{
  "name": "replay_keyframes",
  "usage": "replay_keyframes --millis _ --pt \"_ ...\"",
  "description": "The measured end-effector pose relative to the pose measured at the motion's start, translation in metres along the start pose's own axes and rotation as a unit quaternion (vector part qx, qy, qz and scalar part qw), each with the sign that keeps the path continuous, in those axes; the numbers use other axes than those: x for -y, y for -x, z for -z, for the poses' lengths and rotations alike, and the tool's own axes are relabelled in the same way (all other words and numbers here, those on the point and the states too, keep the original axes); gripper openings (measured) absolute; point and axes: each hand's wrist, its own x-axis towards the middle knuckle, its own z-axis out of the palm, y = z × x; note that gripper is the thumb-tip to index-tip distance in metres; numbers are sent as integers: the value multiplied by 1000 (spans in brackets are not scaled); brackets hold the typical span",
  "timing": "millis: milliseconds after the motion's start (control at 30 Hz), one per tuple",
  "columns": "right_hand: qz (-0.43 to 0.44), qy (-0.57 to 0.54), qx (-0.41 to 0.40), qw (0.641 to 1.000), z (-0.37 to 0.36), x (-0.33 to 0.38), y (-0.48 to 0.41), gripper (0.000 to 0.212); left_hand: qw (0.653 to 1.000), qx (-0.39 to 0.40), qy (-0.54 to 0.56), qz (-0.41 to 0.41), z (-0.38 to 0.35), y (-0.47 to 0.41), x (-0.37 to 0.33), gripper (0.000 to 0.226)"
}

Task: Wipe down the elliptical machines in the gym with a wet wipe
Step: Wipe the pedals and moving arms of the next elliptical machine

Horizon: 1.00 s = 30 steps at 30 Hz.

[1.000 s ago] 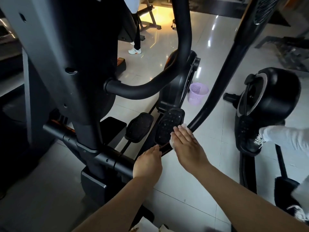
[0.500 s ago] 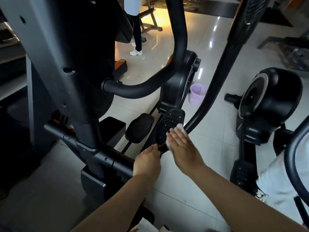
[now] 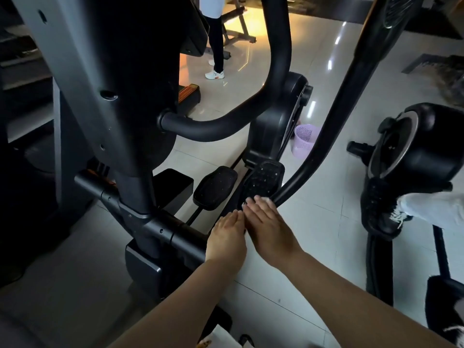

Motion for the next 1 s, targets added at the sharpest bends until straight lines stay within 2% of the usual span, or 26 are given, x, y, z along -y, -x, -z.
replay_keyframes --millis 67,167,267,367,433,533,600,700,767,933,1000 --pt "37 1 5 999 -4 -3 2 50 1000 4 6 -4 -2 0 4 53" --pt "51 36 -15 998 7 -24 -2 49 1000 5 11 -2 0 0 9 53" --pt "10 93 -51 994 21 -38 0 51 1000 -11 5 4 0 2 8 52" --pt "-20 39 -52 998 14 -23 -1 51 1000 -12 -5 6 1 3 7 52" --pt "26 -13 -24 999 0 -11 1 49 1000 -10 -5 1 3 3 8 52" --pt "82 7 -6 997 -7 -16 0 48 1000 -1 4 -2 4 2 10 52" --pt "62 40 -8 997 3 -26 -4 45 1000 3 0 4 3 3 11 50" --pt "-8 84 -11 996 16 -32 -9 54 1000 -2 -8 8 3 3 11 49" --pt "-21 76 -4 997 14 -22 -8 56 1000 -3 -13 6 4 4 11 49" --pt "95 32 30 994 -5 -5 0 54 1000 0 -6 -16 7 8 20 54" --pt "98 56 22 993 4 -16 -3 51 1000 2 -7 -24 10 11 25 55"
